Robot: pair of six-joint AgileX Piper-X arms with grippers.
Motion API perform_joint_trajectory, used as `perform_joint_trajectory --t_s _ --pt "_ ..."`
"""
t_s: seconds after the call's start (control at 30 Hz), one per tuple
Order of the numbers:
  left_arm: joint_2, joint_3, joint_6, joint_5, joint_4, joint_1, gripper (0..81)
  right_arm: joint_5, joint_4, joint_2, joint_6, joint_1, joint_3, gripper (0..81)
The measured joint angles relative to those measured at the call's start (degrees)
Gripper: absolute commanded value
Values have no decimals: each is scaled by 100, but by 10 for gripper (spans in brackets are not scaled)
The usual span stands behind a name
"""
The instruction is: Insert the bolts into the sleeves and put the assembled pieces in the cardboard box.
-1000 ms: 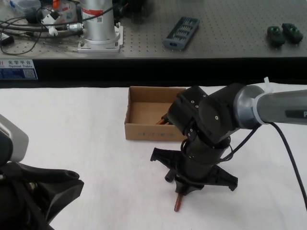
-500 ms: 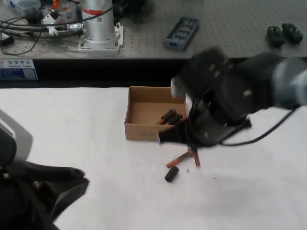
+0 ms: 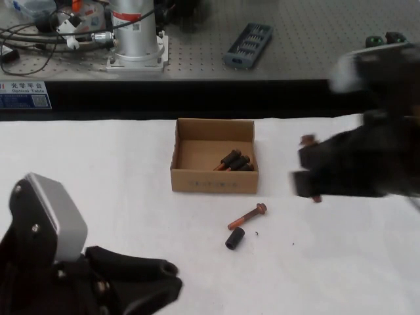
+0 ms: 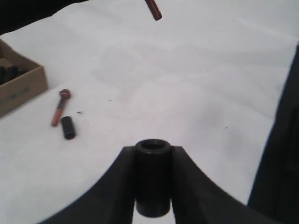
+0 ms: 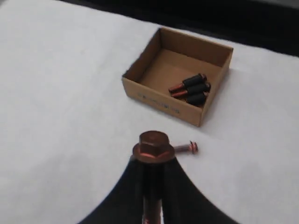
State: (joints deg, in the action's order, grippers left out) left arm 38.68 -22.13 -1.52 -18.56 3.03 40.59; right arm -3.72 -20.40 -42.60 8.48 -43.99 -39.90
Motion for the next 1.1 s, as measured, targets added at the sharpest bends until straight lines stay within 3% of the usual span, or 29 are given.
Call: perform_joint_trajectory --t_s 0.17,0.33,0.67,1.1 --pt "272 12 0 -938 -379 0 79 -920 182 721 -35 0 384 29" --pt "836 8 62 -1437 -1174 158 79 -1738 371 924 -37 0 730 29" --pt "2003 8 655 -1598 -3252 1042 79 -2794 1105 817 -37 0 923 29" --pt "2096 8 962 -1507 -4117 1098 79 -3561 1335 819 -37 0 923 29"
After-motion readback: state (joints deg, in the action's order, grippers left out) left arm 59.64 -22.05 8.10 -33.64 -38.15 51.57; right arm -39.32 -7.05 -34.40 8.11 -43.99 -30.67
